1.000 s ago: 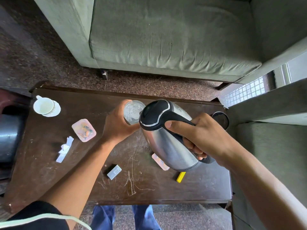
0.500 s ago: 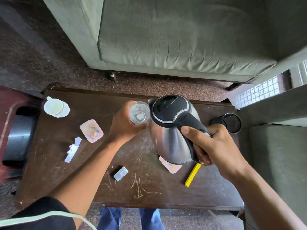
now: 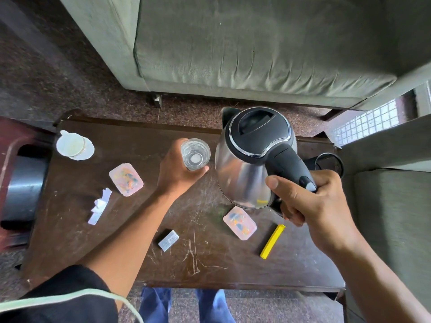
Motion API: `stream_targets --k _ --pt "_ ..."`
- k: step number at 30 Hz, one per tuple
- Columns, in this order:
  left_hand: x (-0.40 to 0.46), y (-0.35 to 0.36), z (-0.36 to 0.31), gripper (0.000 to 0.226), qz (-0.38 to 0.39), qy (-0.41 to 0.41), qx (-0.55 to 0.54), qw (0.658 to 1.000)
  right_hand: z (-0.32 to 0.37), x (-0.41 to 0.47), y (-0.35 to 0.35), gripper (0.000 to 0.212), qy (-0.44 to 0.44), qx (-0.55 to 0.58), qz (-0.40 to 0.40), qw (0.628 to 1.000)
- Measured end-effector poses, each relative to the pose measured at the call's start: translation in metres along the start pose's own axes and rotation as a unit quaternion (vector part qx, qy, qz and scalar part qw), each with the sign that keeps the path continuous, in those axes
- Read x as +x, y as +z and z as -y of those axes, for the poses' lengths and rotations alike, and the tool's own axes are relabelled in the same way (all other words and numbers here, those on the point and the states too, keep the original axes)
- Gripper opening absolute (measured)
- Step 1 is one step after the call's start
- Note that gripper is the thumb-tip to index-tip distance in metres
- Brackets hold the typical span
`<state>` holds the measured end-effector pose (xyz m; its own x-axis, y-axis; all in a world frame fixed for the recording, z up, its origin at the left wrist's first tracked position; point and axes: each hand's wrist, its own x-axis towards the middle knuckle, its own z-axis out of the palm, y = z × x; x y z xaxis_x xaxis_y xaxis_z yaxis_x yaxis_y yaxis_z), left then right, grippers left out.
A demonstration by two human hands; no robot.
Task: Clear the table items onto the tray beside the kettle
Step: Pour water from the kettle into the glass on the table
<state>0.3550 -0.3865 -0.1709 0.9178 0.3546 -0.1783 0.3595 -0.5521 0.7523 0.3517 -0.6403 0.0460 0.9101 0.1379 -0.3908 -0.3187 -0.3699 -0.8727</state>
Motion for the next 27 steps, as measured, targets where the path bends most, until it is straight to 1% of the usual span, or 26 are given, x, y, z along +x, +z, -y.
stream_targets --k 5,20,25,27 --pt "-0.002 0.005 0.001 0.085 0.003 -0.008 0.003 1.0 -0.003 0.003 -0.001 0.072 0.0 0.005 -0.008 1.0" --pt "0.0 0.011 0.003 0.092 0.016 -0.009 0.01 1.0 -0.002 0.01 0.005 0.072 0.003 0.019 -0.011 1.0" --pt "0.005 0.006 0.011 0.118 0.056 -0.008 0.006 0.998 0.011 0.009 0.012 0.079 0.004 0.018 0.004 1.0" --pt "0.006 -0.004 0.017 0.124 0.077 -0.002 -0.009 0.997 0.02 0.008 0.016 0.082 0.003 0.014 0.011 1.0"
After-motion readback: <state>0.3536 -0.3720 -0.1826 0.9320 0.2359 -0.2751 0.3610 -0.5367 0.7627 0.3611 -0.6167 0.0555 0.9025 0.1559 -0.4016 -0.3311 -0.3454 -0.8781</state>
